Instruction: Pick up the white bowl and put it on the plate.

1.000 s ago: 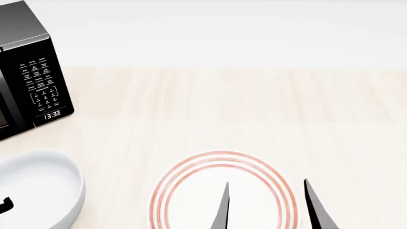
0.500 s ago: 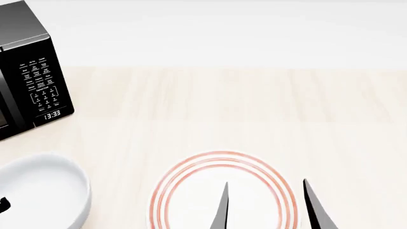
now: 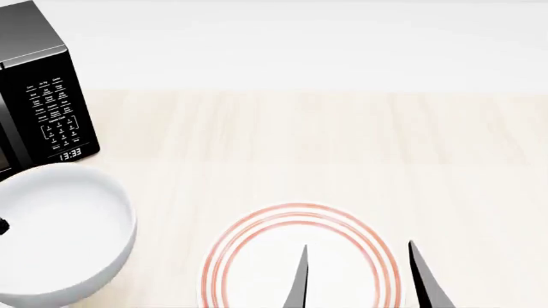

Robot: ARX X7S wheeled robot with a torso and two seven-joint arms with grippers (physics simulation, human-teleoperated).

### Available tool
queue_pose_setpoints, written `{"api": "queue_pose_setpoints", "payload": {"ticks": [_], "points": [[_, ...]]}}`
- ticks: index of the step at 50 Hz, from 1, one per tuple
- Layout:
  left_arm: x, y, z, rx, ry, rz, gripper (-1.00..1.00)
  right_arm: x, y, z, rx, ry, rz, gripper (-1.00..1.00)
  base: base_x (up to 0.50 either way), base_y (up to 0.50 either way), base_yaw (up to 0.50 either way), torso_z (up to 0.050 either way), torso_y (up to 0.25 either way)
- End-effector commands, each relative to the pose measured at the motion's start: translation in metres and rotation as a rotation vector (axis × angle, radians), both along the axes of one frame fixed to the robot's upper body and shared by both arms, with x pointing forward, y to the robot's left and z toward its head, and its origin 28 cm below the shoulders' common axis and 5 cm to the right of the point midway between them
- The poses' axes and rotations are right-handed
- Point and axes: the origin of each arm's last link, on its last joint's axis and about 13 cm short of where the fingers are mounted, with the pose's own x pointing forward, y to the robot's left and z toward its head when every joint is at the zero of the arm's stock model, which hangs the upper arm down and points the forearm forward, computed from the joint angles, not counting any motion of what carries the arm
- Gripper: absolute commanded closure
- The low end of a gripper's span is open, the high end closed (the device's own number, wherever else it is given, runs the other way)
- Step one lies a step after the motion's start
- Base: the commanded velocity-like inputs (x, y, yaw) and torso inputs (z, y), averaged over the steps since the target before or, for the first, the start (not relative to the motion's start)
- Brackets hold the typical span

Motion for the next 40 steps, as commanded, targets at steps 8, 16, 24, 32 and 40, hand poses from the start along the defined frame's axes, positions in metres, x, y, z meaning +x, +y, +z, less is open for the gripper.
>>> {"api": "queue_pose_setpoints", "payload": {"ticks": [8,16,24,32,40], "points": [[0.018,-0.033,0.039,-0.012,-0.098,-0.130,1.00,0.001,-0.001,-0.001,0.004,0.002,-0.001,-1.00,0.00,0.00,0.00,0.000,0.000],[0.030,-0.058,0.038,-0.018,-0.090,-0.198,1.00,0.001,-0.002,-0.001,0.008,0.001,-0.007,-1.00,0.00,0.00,0.00,0.000,0.001],[0.038,-0.080,0.031,-0.056,-0.082,-0.239,1.00,0.002,-0.003,-0.002,0.011,0.005,-0.010,-1.00,0.00,0.00,0.00,0.000,0.000],[0.042,-0.096,0.033,-0.057,-0.076,-0.282,1.00,0.001,-0.004,-0.002,0.012,0.005,-0.011,-1.00,0.00,0.00,0.00,0.000,0.001],[0.050,-0.107,0.032,-0.064,-0.073,-0.314,1.00,0.001,-0.004,-0.001,0.014,0.002,-0.014,-1.00,0.00,0.00,0.00,0.000,0.000]]}}
